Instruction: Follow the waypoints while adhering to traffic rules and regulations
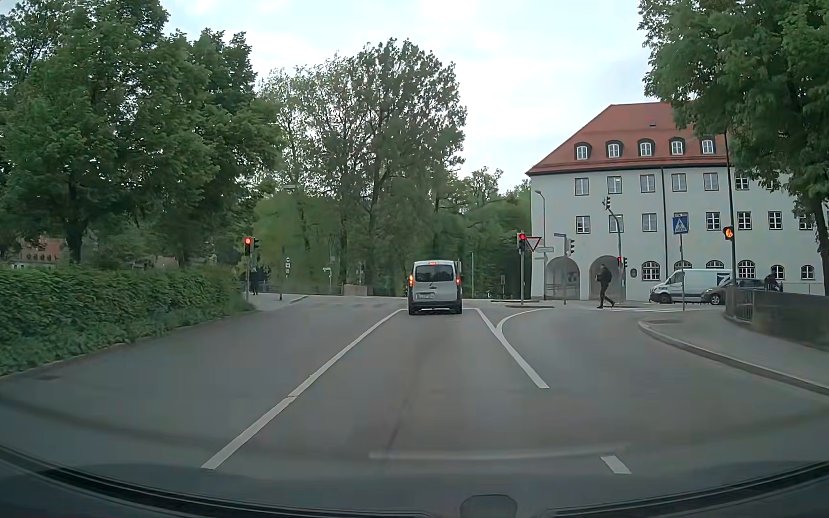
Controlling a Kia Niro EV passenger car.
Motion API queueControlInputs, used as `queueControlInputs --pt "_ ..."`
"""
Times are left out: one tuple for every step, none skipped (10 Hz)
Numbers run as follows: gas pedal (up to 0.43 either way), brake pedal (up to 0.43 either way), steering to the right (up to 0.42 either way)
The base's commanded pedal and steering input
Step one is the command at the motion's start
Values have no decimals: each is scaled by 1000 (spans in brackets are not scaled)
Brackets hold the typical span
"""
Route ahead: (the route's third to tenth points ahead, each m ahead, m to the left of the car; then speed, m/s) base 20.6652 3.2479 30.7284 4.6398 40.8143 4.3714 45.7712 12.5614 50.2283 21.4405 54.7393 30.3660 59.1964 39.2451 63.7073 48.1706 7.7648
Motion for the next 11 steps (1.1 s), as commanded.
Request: queueControlInputs --pt "0 220 1" --pt "0 220 0" --pt "0 220 0" --pt "0 220 -2" --pt "0 220 -4" --pt "0 220 -5" --pt "0 220 -7" --pt "0 220 -9" --pt "0 220 -11" --pt "0 226 -9" --pt "0 226 -8"
